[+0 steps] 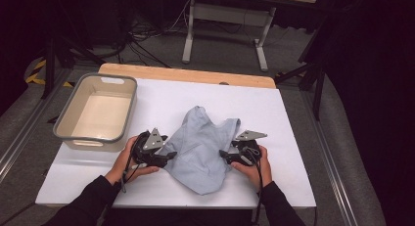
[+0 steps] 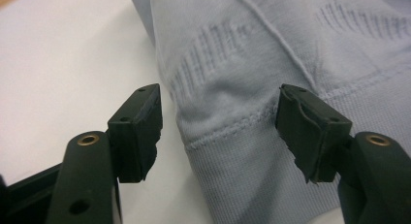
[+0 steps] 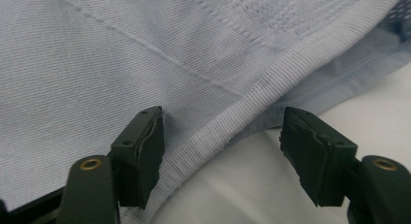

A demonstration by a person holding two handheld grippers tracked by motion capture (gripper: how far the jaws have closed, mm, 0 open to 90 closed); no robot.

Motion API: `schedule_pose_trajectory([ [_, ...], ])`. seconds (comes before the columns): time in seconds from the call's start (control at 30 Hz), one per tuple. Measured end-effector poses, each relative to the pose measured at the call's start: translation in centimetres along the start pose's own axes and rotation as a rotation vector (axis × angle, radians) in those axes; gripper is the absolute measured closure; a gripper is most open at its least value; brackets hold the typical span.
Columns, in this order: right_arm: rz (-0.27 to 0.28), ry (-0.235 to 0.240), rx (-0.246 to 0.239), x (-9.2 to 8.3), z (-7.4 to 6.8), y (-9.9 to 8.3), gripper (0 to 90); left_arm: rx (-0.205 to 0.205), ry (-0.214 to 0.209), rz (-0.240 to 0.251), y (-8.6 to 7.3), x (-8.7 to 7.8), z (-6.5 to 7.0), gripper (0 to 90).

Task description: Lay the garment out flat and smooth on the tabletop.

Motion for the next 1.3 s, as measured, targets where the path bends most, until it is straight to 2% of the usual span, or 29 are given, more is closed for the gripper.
schedule_pose_trajectory([
  [0.07,-0.001,0.016,-0.002,0.1,-0.2,0.0,36.3,-0.024,-0.020,-0.030,-0.3,0.5,-0.2,40.1],
  [0.17,0.009,0.036,-0.010,0.1,-0.5,0.2,50.0,-0.036,-0.040,-0.054,-0.6,1.1,-0.4,44.7],
  [0.33,0.020,0.045,-0.023,0.2,-0.9,0.4,71.5,-0.091,-0.122,-0.042,-0.9,1.3,-0.7,52.4],
  [0.37,0.027,0.056,-0.026,0.2,-1.0,0.5,76.3,-0.091,-0.126,-0.041,-0.9,1.3,-0.7,58.3],
  [0.43,0.032,0.057,-0.042,0.2,-1.2,0.5,79.6,-0.067,-0.129,-0.051,-0.7,1.3,-0.3,66.3],
  [0.53,0.038,0.043,-0.064,0.2,-1.1,0.6,81.5,-0.027,-0.091,-0.064,-0.5,1.1,-0.1,74.5],
  [0.6,0.065,0.019,-0.057,0.0,-0.7,1.0,82.5,-0.021,-0.080,-0.054,-0.3,0.9,-0.1,76.9],
  [0.63,0.085,0.002,-0.051,-0.3,-0.4,1.3,82.8,-0.016,-0.065,-0.035,0.0,0.5,-0.1,77.4],
  [0.67,0.103,-0.012,-0.046,-0.5,-0.1,1.7,83.0,0.000,-0.018,-0.010,0.5,-0.5,-0.2,77.6],
  [0.7,0.125,-0.018,-0.033,-0.8,0.2,2.2,83.1,0.012,0.011,0.004,0.8,-1.1,-0.2,77.7],
  [0.73,0.125,-0.018,-0.033,-0.8,0.2,2.2,83.1,0.012,0.011,0.004,0.8,-1.1,-0.2,77.7],
  [0.8,0.190,-0.024,0.010,-1.6,0.9,3.8,83.3,0.025,0.056,0.040,1.6,-2.4,-0.2,77.8],
  [0.87,0.206,-0.024,0.018,-1.8,0.9,4.3,83.4,0.042,0.110,0.077,2.4,-3.9,-0.2,77.8],
  [0.9,0.220,-0.025,0.016,-2.0,0.8,4.8,83.4,0.057,0.148,0.091,2.9,-4.8,-0.3,77.8],
  [1.03,0.269,-0.029,-0.018,-2.5,-0.2,6.6,83.5,0.071,0.202,0.133,4.1,-7.2,-0.2,77.7],
  [1.07,0.291,-0.029,-0.019,-2.8,-0.5,7.4,83.6,0.075,0.213,0.133,4.3,-7.6,-0.1,77.2],
  [1.1,0.291,-0.029,-0.019,-2.8,-0.5,7.4,83.6,0.080,0.222,0.136,4.5,-8.0,0.0,77.2],
  [1.13,0.298,-0.031,-0.021,-3.0,-0.5,7.6,83.6,0.086,0.222,0.158,4.8,-8.4,0.3,77.0],
  [1.23,0.316,-0.045,-0.015,-3.8,-0.2,8.2,83.5,0.118,0.196,0.177,5.5,-8.7,1.7,75.7],
  [1.3,0.316,-0.058,-0.003,-4.4,0.5,8.1,83.6,0.144,0.173,0.188,5.9,-8.5,2.7,78.0],
])
Point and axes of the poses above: each handheld gripper's, and its own axes: x roughly forward along the jaws, y roughly out of its top, z roughly to its right, the point moved 8 cm from there along x, roughly forward along the jaws, and after that the axes turned 14 degrees about -y, right-handed, at the moved point
